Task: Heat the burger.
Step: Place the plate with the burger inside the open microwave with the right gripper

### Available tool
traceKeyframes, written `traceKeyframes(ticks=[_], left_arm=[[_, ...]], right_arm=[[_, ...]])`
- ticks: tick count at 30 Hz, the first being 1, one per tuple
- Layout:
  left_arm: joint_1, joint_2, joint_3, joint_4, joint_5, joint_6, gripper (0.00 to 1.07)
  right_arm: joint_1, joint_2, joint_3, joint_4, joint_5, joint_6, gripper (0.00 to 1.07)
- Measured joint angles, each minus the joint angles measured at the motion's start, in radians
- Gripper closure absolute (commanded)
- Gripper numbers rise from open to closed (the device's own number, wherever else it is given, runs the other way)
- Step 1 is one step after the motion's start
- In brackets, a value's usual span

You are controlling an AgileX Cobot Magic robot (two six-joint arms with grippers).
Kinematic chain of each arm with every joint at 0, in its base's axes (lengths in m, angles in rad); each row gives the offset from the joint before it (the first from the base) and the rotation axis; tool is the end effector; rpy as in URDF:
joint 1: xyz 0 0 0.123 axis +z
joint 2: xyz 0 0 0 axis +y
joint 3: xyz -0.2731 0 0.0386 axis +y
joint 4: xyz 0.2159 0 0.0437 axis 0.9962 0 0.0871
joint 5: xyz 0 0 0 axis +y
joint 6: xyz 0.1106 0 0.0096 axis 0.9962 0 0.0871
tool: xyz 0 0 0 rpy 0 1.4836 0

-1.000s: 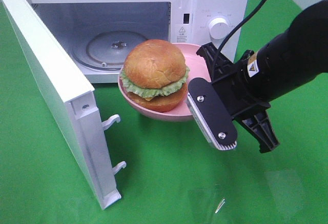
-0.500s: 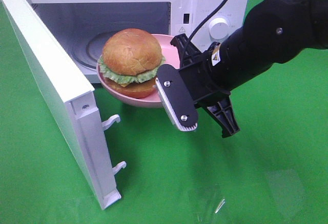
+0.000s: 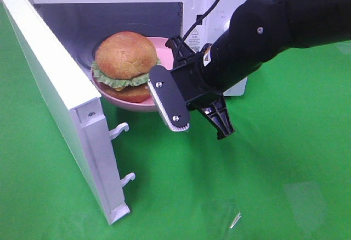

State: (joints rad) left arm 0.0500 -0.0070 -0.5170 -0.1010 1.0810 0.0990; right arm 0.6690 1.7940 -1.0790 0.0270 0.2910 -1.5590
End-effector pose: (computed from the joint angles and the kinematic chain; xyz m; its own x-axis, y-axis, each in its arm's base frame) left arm -0.0091 -0.0103 0.2556 -0.4481 0.0288 -0.8935 0.0526 0.9986 0.0058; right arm 0.2796 0.2221 0.1840 0.5999 -0.7995 -0.0290 -0.6465 -0.4632 -0.6062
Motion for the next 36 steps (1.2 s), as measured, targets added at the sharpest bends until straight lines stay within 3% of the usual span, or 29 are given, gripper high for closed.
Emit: traceKeyframes(ticks=[17,36], left_arm=[[0.0,0.0,0.0,0.0,0.0,0.0,0.06],[0.0,0.0,0.0,0.0,0.0,0.0,0.06]], right_arm=[[0.007,0.132,-0.157,-0.005,-0.005,0.053,1.02],[0.005,0.316,-0.391,-0.151,0.009,0.298,1.07]])
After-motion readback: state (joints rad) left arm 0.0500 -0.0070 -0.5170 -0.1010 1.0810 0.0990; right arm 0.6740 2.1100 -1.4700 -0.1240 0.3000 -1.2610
